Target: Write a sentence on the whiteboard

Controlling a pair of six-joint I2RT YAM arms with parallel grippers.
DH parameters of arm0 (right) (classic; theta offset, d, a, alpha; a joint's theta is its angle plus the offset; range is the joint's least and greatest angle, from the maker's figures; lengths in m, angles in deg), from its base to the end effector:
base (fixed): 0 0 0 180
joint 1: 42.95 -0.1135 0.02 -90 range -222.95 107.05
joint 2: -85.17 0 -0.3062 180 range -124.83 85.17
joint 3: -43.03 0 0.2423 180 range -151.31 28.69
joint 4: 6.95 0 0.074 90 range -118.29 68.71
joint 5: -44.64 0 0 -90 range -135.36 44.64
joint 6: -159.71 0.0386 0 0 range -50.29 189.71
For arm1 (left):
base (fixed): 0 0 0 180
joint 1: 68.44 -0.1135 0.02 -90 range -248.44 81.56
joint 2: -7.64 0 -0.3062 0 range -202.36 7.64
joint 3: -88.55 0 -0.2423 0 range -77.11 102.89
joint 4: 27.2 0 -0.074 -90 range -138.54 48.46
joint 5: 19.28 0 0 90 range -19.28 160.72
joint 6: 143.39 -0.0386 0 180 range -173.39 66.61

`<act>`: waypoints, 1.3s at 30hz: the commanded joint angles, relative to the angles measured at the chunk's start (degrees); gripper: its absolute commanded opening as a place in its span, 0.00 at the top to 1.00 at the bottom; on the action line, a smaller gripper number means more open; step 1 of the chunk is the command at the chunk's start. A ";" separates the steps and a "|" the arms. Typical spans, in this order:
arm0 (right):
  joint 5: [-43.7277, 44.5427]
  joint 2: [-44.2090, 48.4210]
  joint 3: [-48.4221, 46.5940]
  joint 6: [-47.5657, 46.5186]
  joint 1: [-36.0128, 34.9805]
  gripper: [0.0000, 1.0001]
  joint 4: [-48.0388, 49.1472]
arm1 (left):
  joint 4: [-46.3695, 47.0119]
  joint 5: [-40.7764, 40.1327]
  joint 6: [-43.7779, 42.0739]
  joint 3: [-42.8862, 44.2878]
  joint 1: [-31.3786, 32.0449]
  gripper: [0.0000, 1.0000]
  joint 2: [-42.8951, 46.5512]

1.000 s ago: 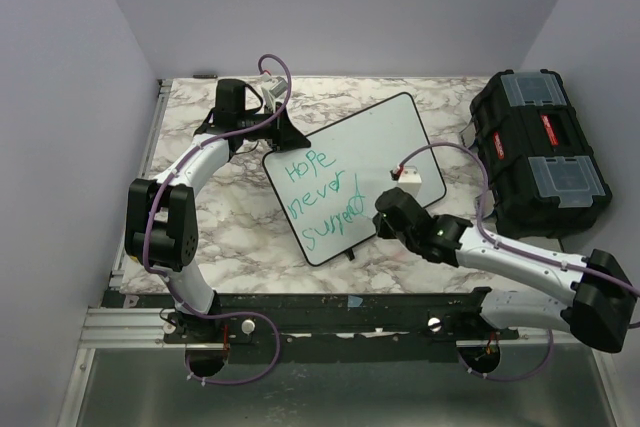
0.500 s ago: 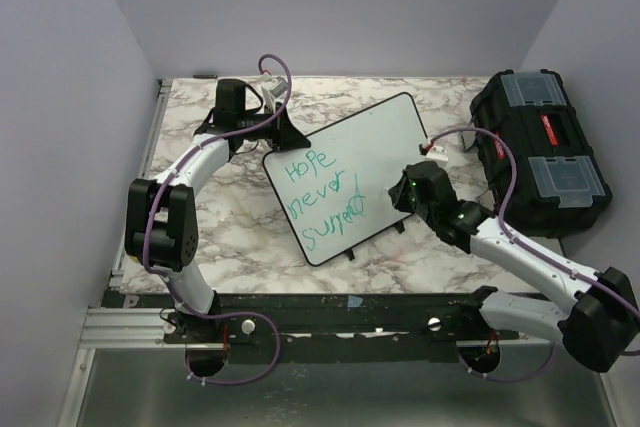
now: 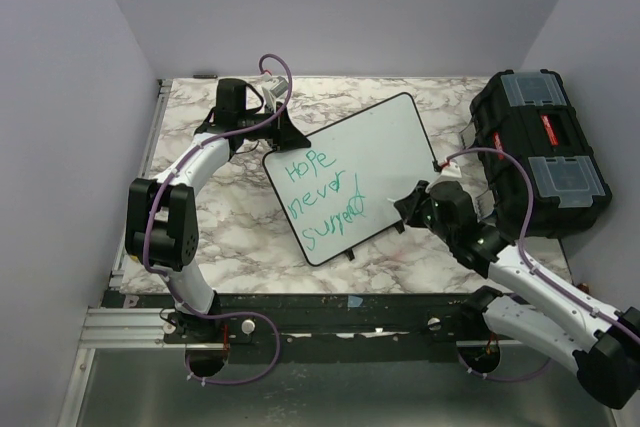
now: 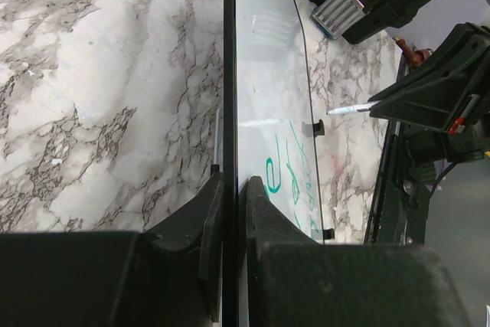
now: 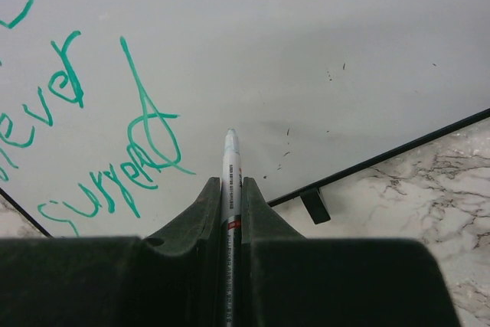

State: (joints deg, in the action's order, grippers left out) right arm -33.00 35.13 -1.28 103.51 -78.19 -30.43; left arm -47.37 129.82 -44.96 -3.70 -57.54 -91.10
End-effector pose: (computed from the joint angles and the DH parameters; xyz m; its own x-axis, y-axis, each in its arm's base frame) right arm 0.1370 0.0867 0.2695 -0.5599 0.2698 -0.7834 -0.1198 0.9092 0.3988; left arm 0.3715 -0.1053 0.3214 -0.6225 0.0432 -0.7814 0.7348 0.3758 -0.5646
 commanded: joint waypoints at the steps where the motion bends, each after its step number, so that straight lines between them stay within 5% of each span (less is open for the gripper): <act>1: 0.49 1.40 0.29 -1.19 0.02 0.99 0.16 | 3.86 -3.49 -8.16 1.65 0.44 1.00 -1.16; 39: -8.15 -9.81 -2.75 -2.69 0.00 0.99 10.29 | 4.11 -3.34 -7.72 1.30 0.44 1.00 -1.00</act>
State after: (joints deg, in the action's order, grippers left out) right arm -39.73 26.69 -2.16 101.09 -78.19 -23.53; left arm -47.39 129.84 -44.96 -3.51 -57.54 -91.43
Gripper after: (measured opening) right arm 0.124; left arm 0.122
